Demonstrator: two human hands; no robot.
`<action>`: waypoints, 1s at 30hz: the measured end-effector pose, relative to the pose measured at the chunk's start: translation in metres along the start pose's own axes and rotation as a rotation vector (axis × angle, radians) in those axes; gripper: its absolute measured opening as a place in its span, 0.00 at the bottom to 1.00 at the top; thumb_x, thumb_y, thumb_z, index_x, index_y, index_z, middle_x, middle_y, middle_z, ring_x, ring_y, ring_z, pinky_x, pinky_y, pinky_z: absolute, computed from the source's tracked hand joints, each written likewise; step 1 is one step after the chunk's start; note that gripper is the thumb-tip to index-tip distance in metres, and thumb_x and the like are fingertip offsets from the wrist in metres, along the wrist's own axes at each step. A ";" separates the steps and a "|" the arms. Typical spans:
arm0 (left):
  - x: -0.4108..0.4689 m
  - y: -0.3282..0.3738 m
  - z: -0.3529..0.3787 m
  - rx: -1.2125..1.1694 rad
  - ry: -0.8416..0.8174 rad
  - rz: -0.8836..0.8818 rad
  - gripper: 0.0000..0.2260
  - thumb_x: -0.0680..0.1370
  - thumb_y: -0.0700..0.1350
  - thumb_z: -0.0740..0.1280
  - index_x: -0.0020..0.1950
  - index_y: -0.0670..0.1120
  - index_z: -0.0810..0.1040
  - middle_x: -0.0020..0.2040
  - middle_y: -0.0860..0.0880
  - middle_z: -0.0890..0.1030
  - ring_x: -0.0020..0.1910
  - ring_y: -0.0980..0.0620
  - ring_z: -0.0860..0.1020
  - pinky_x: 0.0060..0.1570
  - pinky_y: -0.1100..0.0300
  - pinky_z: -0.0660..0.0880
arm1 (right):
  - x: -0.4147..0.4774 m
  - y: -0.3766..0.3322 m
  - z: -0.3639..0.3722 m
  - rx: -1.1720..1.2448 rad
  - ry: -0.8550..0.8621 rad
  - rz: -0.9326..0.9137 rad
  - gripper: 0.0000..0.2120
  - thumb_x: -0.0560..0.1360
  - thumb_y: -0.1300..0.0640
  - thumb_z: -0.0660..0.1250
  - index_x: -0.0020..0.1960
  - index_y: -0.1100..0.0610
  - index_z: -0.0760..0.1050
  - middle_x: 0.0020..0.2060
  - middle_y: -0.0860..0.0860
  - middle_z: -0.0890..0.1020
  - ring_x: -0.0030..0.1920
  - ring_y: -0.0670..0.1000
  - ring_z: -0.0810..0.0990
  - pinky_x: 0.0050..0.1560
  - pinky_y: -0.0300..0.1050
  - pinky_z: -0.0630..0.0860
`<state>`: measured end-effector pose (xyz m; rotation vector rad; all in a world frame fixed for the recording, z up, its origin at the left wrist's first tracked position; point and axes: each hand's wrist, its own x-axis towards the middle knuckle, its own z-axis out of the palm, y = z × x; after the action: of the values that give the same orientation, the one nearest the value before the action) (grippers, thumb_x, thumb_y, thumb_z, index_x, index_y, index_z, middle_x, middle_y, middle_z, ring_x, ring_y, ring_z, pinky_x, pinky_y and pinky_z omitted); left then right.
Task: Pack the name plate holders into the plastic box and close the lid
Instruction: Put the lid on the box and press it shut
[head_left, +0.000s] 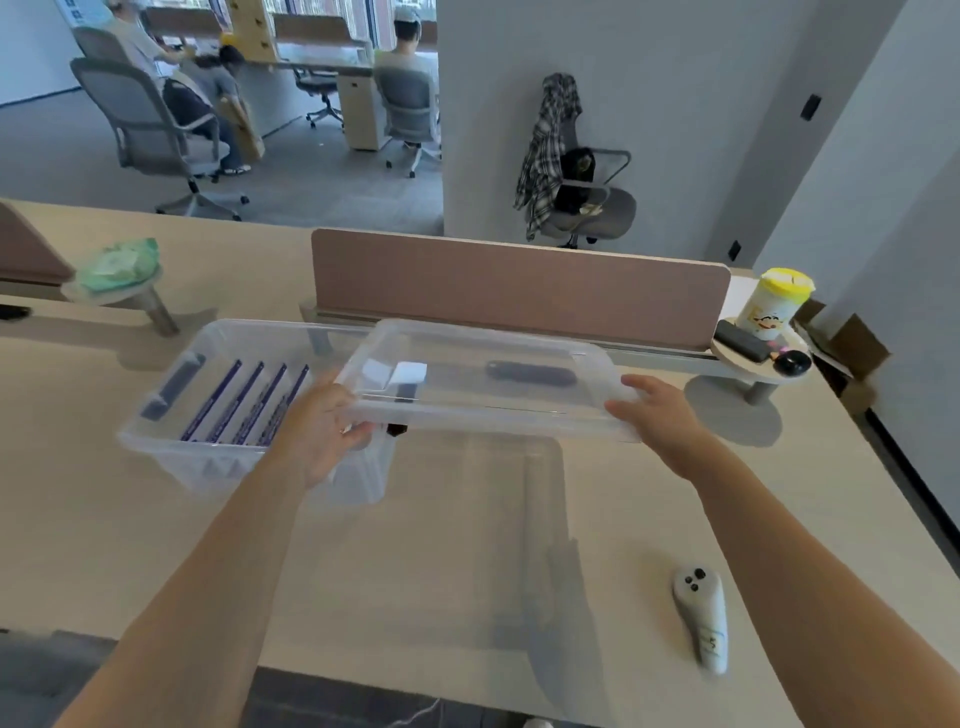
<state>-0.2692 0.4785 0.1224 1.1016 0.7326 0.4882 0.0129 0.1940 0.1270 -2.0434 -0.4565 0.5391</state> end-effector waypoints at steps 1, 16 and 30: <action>-0.008 0.004 -0.015 -0.007 -0.003 0.007 0.19 0.75 0.38 0.61 0.66 0.45 0.74 0.56 0.43 0.78 0.59 0.42 0.78 0.62 0.46 0.73 | -0.009 -0.008 0.014 0.003 -0.001 -0.004 0.26 0.76 0.57 0.71 0.72 0.54 0.71 0.62 0.54 0.74 0.57 0.59 0.78 0.54 0.52 0.76; -0.029 0.050 -0.176 0.561 0.325 0.201 0.27 0.75 0.54 0.71 0.73 0.53 0.69 0.62 0.55 0.74 0.62 0.53 0.73 0.59 0.56 0.70 | -0.033 -0.108 0.179 -0.031 0.047 -0.150 0.16 0.80 0.67 0.57 0.55 0.50 0.78 0.53 0.57 0.79 0.41 0.57 0.80 0.33 0.43 0.73; 0.069 0.050 -0.297 0.658 0.405 0.120 0.28 0.74 0.55 0.67 0.73 0.65 0.64 0.64 0.55 0.74 0.63 0.51 0.73 0.67 0.51 0.69 | 0.030 -0.114 0.319 -0.080 0.000 -0.105 0.19 0.77 0.71 0.52 0.49 0.56 0.79 0.45 0.55 0.79 0.33 0.51 0.75 0.22 0.34 0.69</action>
<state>-0.4428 0.7290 0.0716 1.6908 1.2392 0.6007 -0.1473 0.4895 0.0728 -2.0824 -0.5899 0.4638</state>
